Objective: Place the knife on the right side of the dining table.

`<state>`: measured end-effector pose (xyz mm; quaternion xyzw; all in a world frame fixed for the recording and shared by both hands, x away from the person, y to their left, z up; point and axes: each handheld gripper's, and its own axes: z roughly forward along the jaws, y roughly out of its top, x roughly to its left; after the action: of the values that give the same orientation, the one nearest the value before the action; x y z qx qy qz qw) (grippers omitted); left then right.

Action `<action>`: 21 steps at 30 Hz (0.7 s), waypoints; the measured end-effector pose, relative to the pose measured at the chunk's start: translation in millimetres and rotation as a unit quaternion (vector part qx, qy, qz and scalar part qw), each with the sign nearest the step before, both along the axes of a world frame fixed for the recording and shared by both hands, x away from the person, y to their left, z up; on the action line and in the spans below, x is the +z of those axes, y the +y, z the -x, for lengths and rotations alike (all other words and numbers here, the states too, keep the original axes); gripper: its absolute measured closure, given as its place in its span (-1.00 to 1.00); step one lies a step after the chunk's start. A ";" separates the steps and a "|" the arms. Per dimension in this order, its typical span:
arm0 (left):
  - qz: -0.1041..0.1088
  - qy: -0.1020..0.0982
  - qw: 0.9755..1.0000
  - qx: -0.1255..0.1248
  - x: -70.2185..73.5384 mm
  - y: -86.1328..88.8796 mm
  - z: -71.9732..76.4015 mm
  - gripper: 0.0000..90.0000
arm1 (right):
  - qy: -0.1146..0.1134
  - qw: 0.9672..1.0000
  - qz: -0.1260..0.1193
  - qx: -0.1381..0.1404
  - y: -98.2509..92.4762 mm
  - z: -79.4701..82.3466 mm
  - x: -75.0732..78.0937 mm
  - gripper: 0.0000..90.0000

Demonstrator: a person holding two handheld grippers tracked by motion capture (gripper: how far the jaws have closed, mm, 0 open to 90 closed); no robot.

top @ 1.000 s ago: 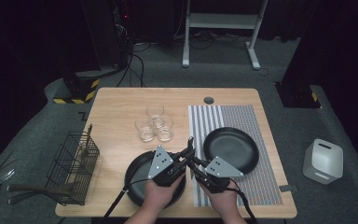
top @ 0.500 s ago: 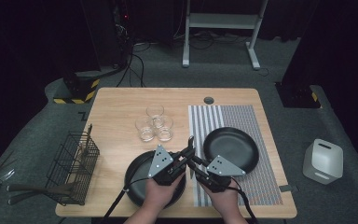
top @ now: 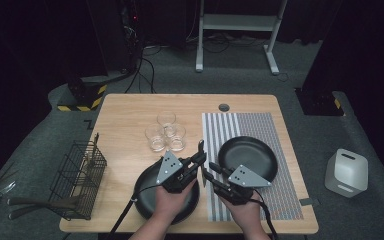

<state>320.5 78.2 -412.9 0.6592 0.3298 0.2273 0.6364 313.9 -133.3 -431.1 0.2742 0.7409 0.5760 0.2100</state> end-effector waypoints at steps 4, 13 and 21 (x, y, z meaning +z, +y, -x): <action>-0.001 -0.003 1.000 -0.001 -1.0 -1.2 0.6 0.85 | -0.005 1.000 -0.003 -0.005 -5.2 1.0 5.5 0.43; 0.001 -0.004 1.000 -0.004 -5.8 -3.5 2.8 0.85 | -0.009 1.000 -0.017 -0.012 -14.5 2.9 15.0 0.40; 0.000 0.000 1.000 -0.012 -13.2 -8.6 6.8 0.85 | -0.014 0.999 -0.029 -0.017 -22.4 4.4 23.7 0.36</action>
<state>313.7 69.6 -426.2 0.6628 0.3214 0.2196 0.6397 309.5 -155.7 -407.4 0.2847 0.7158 0.5974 0.2227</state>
